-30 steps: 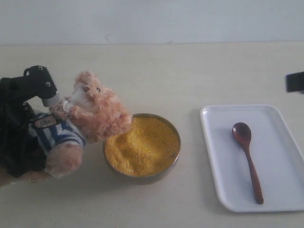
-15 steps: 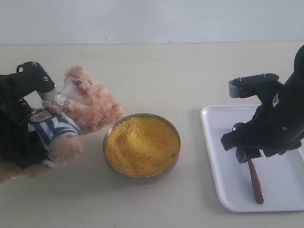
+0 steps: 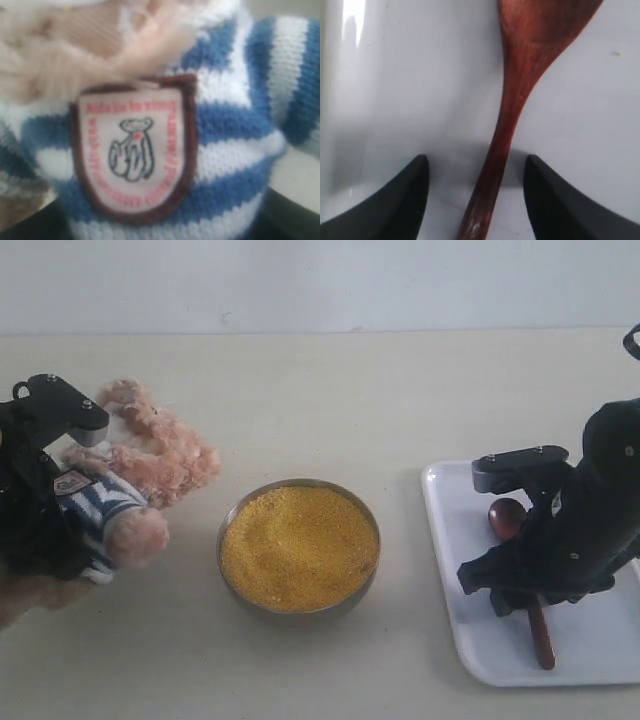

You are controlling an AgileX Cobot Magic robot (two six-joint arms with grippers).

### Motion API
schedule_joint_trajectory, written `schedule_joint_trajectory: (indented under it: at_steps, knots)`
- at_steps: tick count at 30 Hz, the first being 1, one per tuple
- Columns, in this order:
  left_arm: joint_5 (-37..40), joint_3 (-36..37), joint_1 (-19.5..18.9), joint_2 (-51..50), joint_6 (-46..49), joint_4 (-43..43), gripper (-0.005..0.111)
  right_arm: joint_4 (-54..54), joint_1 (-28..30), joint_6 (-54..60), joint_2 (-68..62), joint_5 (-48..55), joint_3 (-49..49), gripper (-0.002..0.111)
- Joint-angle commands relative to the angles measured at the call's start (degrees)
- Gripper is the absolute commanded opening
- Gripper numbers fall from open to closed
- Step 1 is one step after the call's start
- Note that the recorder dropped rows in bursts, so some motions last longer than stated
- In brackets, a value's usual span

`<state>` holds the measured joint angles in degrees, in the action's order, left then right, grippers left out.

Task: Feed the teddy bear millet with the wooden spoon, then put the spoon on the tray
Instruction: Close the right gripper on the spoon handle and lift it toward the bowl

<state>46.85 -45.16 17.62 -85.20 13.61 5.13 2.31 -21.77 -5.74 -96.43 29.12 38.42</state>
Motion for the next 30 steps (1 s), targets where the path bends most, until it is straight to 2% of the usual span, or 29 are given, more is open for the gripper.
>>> schedule_joint_trajectory:
  at_steps: [1, 3, 5, 11, 15, 18, 20, 25, 28, 30]
  knots:
    - [-1.02, -0.17, 0.26, -0.79, -5.26, 0.22, 0.004, -0.07, -0.16, -0.21, -0.40, -1.82, -0.38, 0.047]
    - [-0.88, -0.17, 0.26, -0.79, -6.96, 0.22, 0.004, -0.07, -0.16, -0.21, -0.40, -1.20, -0.38, 0.030]
    - [-0.11, -0.17, 0.26, -0.79, -7.20, 0.22, 0.004, -0.31, -0.16, 0.51, -0.02, -0.12, -0.38, 0.002]
    - [-0.09, -0.17, 0.26, -0.79, -7.20, 0.22, 0.004, -2.31, -0.47, 3.84, 5.52, 10.29, 5.18, 0.000]
    - [-0.09, -0.17, 0.26, -0.79, -7.20, 0.22, 0.004, -2.31, -5.07, 11.17, 10.85, 21.75, 12.16, 0.000]
    - [-0.09, -0.17, 0.26, -0.79, -7.20, 0.22, 0.004, -4.85, -12.33, 12.49, 12.65, 31.51, 18.51, 0.000]
    - [0.06, -0.17, 0.26, -0.79, -7.20, 0.22, 0.004, -11.10, -18.54, 11.61, 12.60, 35.82, 21.51, 0.000]
    - [0.40, -0.17, 0.26, -0.79, -7.20, 0.22, 0.004, -35.73, -34.92, 3.59, 9.37, 40.84, 22.61, 0.000]
    - [0.51, -0.17, 0.26, -0.79, -7.20, 0.22, 0.004, -48.54, -41.31, -0.87, 5.74, 40.84, 22.49, 0.000]
    - [0.51, -0.17, 0.26, -0.79, -7.20, 0.22, 0.004, -51.27, -44.34, -1.15, 3.72, 40.84, 22.49, 0.000]
